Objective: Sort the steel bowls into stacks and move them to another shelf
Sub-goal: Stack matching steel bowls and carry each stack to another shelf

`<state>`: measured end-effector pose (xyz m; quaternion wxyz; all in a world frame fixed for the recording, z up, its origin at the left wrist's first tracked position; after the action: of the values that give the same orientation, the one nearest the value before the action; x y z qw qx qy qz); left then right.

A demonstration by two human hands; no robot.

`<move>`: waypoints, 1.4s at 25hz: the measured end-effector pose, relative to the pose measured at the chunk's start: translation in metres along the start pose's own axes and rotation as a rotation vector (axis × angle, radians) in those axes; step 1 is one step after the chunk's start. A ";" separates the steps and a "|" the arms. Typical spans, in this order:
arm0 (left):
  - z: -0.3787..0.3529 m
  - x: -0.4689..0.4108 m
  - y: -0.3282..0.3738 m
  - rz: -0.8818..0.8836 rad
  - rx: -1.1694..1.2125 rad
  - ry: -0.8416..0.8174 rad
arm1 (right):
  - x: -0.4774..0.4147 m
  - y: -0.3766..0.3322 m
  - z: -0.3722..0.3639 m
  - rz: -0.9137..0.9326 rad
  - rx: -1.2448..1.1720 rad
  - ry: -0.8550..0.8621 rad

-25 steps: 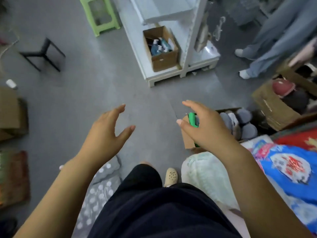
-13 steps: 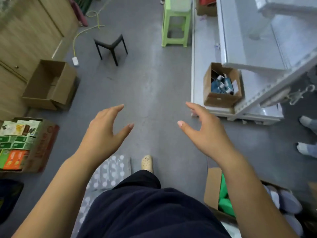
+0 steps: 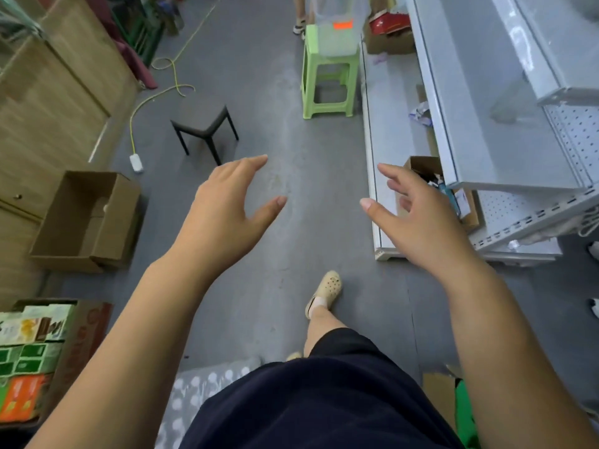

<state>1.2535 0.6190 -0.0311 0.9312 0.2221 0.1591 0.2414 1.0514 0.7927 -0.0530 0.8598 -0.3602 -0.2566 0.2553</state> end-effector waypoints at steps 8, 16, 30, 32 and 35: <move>-0.010 -0.190 -0.038 -0.024 0.032 0.014 | -0.180 -0.053 0.044 0.017 0.084 0.062; -0.032 -0.367 -0.044 -0.169 0.096 0.024 | -0.308 -0.089 0.105 0.008 0.079 0.209; -0.010 -0.677 -0.099 -0.621 0.180 -0.085 | -0.480 -0.163 0.123 -0.225 -0.147 0.598; -0.022 -0.704 -0.103 -0.636 0.223 -0.134 | -0.491 -0.163 0.113 -0.279 -0.186 0.616; -0.061 -0.734 -0.103 -0.634 0.273 -0.249 | -0.507 -0.156 0.108 -0.370 -0.199 0.608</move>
<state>0.6568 0.1764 0.0054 0.9338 0.3118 0.1360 -0.1114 0.6491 0.4343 -0.0006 0.8890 -0.4491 -0.0738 -0.0496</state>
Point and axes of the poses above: each hand's wrist, its own x-axis away from the middle knuckle, its own z-axis out of the back of the hand, y = z × x, the point moved 5 cm from there along -x, towards the middle knuckle, and after that the axes turned 13 degrees about -z, right-handed, at the moved point
